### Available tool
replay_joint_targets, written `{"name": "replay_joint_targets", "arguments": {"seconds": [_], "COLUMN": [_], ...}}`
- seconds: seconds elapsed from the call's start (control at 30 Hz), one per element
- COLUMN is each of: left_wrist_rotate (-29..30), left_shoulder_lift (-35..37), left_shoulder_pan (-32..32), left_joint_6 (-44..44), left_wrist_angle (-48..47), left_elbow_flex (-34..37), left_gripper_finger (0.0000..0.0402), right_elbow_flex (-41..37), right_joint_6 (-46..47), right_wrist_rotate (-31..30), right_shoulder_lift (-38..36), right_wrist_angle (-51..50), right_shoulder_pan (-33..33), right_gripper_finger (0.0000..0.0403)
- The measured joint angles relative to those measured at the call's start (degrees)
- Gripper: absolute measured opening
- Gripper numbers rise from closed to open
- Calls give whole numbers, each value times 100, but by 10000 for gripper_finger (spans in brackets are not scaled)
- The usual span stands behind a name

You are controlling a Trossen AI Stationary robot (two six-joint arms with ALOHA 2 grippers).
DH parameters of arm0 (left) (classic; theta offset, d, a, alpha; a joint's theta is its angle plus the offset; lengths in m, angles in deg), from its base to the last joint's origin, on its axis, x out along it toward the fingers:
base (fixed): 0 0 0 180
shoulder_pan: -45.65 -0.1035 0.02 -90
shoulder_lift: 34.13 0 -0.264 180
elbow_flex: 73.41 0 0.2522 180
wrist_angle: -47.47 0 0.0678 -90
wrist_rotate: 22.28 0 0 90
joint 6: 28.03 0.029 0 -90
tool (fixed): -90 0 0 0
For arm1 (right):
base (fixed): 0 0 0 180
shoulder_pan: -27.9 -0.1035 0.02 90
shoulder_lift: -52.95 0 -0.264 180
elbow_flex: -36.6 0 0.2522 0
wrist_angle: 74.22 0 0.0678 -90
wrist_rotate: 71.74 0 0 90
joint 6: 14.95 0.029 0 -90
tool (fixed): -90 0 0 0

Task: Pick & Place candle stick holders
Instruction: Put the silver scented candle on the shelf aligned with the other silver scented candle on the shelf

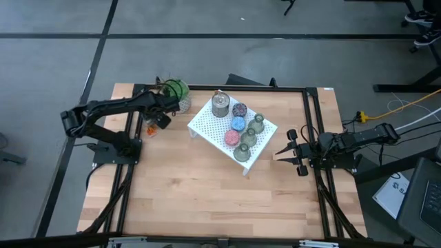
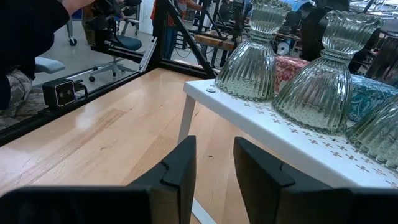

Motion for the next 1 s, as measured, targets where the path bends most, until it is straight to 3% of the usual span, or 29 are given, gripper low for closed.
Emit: {"name": "replay_joint_targets", "arguments": {"seconds": [0.17,1.0], "left_wrist_rotate": [67,-840], "left_shoulder_lift": [47,45], "left_shoulder_pan": [8,7], "left_joint_6": [-3,80], "left_wrist_angle": [-44,133], "left_elbow_flex": [0,0], "left_gripper_finger": [349,349], "right_elbow_flex": [0,0], "right_joint_6": [0,0], "right_wrist_rotate": [0,0], "right_shoulder_lift": [2,1], "right_wrist_angle": [0,1], "right_shoulder_pan": [0,0], "right_gripper_finger": [112,112]}}
